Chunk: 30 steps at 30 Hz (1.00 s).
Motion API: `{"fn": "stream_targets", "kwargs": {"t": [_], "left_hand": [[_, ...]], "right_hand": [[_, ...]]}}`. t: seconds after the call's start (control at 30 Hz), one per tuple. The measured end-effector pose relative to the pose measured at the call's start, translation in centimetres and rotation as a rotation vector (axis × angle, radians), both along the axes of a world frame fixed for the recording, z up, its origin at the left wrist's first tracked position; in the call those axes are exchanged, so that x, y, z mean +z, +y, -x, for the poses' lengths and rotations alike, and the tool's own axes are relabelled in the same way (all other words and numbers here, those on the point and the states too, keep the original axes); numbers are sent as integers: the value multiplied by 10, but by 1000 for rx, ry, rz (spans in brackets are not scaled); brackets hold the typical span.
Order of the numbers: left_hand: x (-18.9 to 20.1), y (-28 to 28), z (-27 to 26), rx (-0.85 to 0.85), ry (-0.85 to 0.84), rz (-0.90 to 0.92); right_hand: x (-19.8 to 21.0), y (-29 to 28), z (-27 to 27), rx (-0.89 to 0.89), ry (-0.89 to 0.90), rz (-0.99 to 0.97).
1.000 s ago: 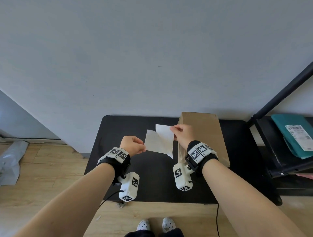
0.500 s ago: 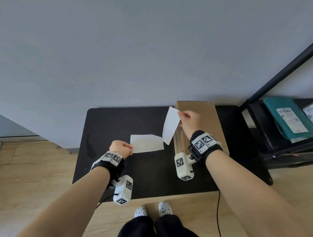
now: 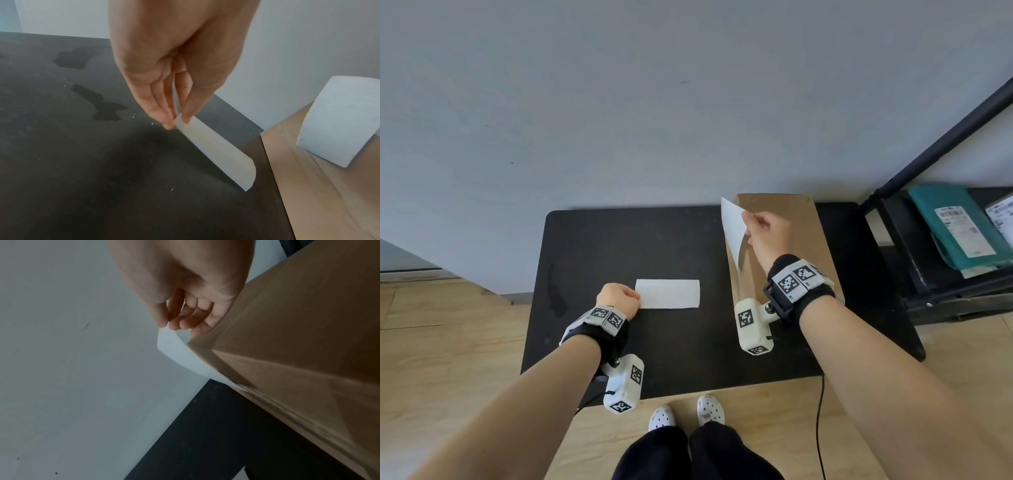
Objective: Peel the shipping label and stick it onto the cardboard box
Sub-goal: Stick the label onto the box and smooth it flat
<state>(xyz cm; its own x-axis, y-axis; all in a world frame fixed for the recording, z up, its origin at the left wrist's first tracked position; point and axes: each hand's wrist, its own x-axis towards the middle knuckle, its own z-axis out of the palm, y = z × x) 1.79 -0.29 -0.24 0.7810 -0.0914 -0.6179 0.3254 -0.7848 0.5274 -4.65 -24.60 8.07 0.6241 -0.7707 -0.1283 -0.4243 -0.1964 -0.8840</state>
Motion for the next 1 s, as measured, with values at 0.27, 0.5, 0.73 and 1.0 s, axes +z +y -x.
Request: {"fn": "stream_targets", "kwargs": {"t": [0.27, 0.5, 0.73, 1.0], "left_hand": [[68, -37, 1, -262, -283, 135], [117, -69, 12, -414, -539, 148], [137, -80, 20, -422, -621, 166], [150, -107, 22, -281, -453, 378]], "right_hand": [[23, 28, 3, 29, -11, -87], [51, 47, 6, 61, -94, -191], [72, 45, 18, 68, -134, -212], [83, -3, 41, 90, -141, -166]]}}
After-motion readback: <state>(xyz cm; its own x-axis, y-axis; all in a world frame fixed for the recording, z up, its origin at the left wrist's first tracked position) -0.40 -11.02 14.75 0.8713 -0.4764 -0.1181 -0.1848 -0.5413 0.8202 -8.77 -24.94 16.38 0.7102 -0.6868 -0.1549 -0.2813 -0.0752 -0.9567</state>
